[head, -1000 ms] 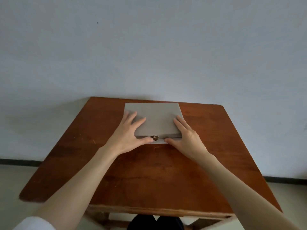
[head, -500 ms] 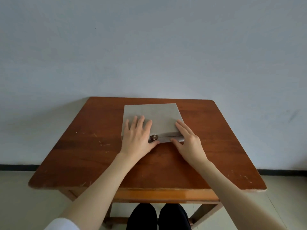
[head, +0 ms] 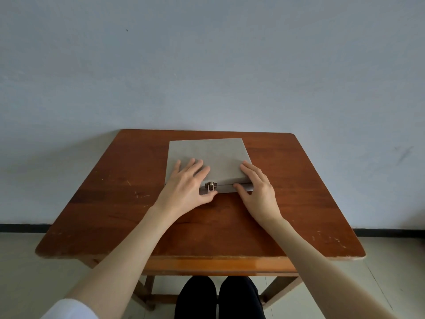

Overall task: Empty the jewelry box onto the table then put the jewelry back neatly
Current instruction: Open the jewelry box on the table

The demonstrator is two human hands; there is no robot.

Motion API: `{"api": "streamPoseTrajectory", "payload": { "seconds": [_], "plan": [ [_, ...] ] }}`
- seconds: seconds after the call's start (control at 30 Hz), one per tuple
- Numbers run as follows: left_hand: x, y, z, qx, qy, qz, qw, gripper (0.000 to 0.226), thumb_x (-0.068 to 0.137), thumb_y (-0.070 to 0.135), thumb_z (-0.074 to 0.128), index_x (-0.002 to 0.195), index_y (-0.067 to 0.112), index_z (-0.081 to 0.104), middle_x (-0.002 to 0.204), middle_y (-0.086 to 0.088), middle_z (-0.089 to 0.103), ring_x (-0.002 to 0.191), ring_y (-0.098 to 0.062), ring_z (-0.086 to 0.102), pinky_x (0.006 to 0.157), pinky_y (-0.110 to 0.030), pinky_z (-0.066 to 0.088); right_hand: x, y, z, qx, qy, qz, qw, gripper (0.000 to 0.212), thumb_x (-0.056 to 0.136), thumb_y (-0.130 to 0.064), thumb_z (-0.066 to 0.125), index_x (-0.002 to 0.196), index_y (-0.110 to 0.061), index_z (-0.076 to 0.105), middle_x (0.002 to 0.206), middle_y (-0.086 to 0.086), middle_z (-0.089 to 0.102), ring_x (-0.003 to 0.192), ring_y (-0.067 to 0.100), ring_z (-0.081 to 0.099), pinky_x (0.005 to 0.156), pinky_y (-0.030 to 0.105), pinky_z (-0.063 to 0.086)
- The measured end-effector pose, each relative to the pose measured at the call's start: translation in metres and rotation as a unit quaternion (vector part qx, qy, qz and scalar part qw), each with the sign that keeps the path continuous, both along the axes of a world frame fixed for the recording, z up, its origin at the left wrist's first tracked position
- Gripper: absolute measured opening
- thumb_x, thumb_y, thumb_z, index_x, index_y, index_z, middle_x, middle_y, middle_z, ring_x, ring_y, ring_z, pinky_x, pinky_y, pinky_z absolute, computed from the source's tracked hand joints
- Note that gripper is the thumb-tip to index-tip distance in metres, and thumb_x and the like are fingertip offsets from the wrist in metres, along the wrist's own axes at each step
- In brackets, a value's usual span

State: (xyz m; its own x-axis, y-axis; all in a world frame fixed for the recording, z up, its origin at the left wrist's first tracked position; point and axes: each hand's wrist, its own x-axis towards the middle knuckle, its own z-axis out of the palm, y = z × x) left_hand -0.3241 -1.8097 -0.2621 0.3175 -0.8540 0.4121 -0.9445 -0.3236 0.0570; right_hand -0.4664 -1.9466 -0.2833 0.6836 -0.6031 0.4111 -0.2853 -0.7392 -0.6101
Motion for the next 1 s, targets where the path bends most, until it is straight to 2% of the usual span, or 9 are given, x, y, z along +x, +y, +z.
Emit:
{"api": "streamPoseTrajectory", "payload": {
  "seconds": [0.1,0.17,0.23,0.3,0.37,0.43,0.63,0.83,1.0],
  "plan": [
    [0.001,0.004,0.005,-0.062,0.111,0.01,0.992,0.048,0.081,0.043,0.062,0.112,0.007,0.067,0.124,-0.01,0.062,0.123,-0.024,0.053,0.106,-0.046,0.035,-0.001,0.001,0.002,0.017,-0.005,-0.004,1.0,0.05,0.083,-0.019,0.068,0.13,-0.011,0.052,0.143,0.001,0.044,0.13,0.022,0.044,0.106,0.031,0.037],
    [0.003,0.009,0.003,-0.073,0.099,0.032,0.992,0.056,0.08,0.053,0.059,0.119,0.013,0.063,0.131,-0.006,0.057,0.128,-0.021,0.047,0.107,-0.037,0.034,-0.002,0.0,0.004,0.05,-0.002,-0.011,0.999,0.059,0.084,-0.023,0.067,0.137,-0.013,0.043,0.148,0.002,0.036,0.135,0.019,0.036,0.108,0.028,0.032],
    [0.004,0.014,0.001,-0.056,0.075,0.067,0.993,0.073,0.077,0.062,0.053,0.133,0.014,0.049,0.143,-0.008,0.043,0.136,-0.024,0.035,0.109,-0.039,0.029,-0.004,-0.001,0.007,0.105,0.012,-0.02,0.994,0.072,0.084,-0.028,0.066,0.145,-0.015,0.029,0.151,0.002,0.032,0.138,0.018,0.032,0.11,0.029,0.03],
    [0.008,0.02,-0.005,-0.04,0.164,0.127,0.978,0.093,0.073,0.062,0.06,0.145,0.014,0.026,0.154,-0.01,0.02,0.143,-0.025,0.016,0.113,-0.041,0.022,-0.003,-0.002,0.009,0.148,0.031,-0.024,0.988,0.076,0.085,-0.032,0.065,0.146,-0.016,0.024,0.148,0.002,0.036,0.136,0.02,0.035,0.111,0.034,0.032],
    [0.011,0.026,-0.007,-0.076,0.324,0.17,0.927,0.106,0.063,0.061,0.07,0.144,0.016,0.02,0.151,-0.009,0.024,0.14,-0.026,0.024,0.109,-0.042,0.031,-0.002,-0.003,0.009,0.175,0.026,-0.025,0.984,0.073,0.084,-0.032,0.066,0.144,-0.016,0.028,0.142,0.002,0.044,0.131,0.019,0.041,0.108,0.033,0.037],
    [0.01,0.029,-0.007,-0.133,0.399,0.189,0.887,0.099,0.059,0.055,0.077,0.138,0.015,0.031,0.135,-0.004,0.045,0.125,-0.022,0.044,0.098,-0.035,0.044,-0.002,-0.002,0.011,0.194,0.012,-0.028,0.98,0.07,0.082,-0.031,0.068,0.141,-0.016,0.033,0.136,0.002,0.05,0.125,0.018,0.046,0.103,0.03,0.039],
    [0.011,0.029,0.012,-0.172,0.406,0.184,0.879,0.081,0.07,0.043,0.075,0.136,0.012,0.039,0.127,-0.004,0.055,0.115,-0.019,0.053,0.087,-0.024,0.045,0.001,-0.003,0.027,0.191,-0.04,-0.029,0.98,0.061,0.081,-0.033,0.069,0.134,-0.016,0.044,0.12,-0.005,0.054,0.104,0.008,0.047,0.087,0.021,0.04],
    [0.019,0.021,0.045,-0.247,0.387,0.142,0.877,0.043,0.087,0.04,0.057,0.122,0.016,0.056,0.12,0.009,0.059,0.115,-0.004,0.049,0.096,-0.021,0.038,0.026,-0.019,0.055,0.211,-0.102,-0.041,0.971,0.048,0.082,-0.05,0.06,0.119,-0.02,0.057,0.12,-0.002,0.062,0.112,0.011,0.054,0.103,0.037,0.044],
    [0.046,0.003,0.062,-0.207,0.384,0.102,0.894,0.051,0.097,0.037,0.037,0.127,-0.003,0.044,0.136,-0.017,0.049,0.131,-0.02,0.042,0.099,-0.021,0.028,0.058,-0.038,0.078,0.205,-0.135,-0.033,0.969,0.039,0.086,-0.047,0.05,0.117,-0.025,0.057,0.115,-0.001,0.062,0.107,0.014,0.058,0.095,0.041,0.049]
  ]
}}
